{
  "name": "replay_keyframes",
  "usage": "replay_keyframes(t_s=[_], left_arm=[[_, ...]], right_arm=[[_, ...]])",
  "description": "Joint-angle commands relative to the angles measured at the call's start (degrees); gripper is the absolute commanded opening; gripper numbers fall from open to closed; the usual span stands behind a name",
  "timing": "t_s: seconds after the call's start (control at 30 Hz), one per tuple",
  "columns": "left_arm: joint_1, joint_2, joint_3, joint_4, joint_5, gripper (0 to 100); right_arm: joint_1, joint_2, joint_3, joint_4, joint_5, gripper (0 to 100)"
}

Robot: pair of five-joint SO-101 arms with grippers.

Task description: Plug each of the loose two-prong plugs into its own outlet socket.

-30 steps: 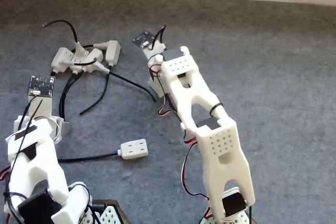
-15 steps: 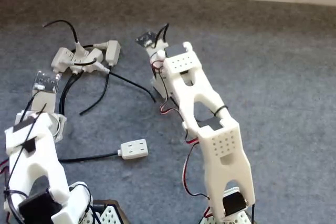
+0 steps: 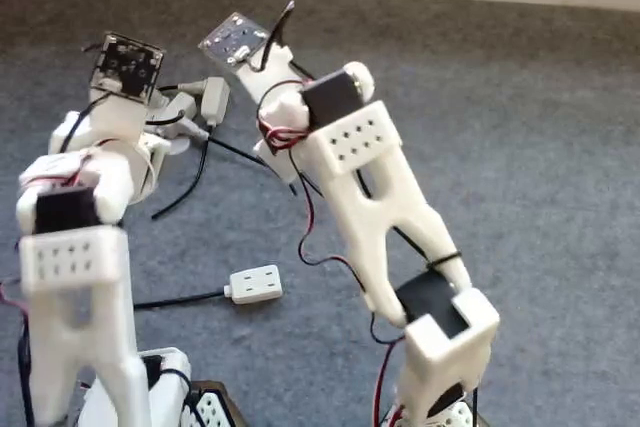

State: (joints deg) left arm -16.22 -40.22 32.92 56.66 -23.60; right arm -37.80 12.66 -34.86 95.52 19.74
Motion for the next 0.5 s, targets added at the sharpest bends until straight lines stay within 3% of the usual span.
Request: replay_keyframes(t_s=[0.0,0.17,0.27,0.47], left_arm=[[1.1,-8.92,-3.74,4.22,1.23,32],[1.01,-11.12,-3.82,5.63,1.23,32],[1.27,-11.21,-3.82,7.47,2.37,32],[2.15,-11.3,-3.3,7.82,4.66,32]], right_arm=[[0.48,-8.13,2.15,1.27,-0.7,0.7],[0.48,-21.14,10.77,0.66,-0.35,0.7],[0.57,-28.26,23.6,-2.59,-0.53,0.7],[0.57,-42.51,66.59,-32.66,-0.7,0.7]])
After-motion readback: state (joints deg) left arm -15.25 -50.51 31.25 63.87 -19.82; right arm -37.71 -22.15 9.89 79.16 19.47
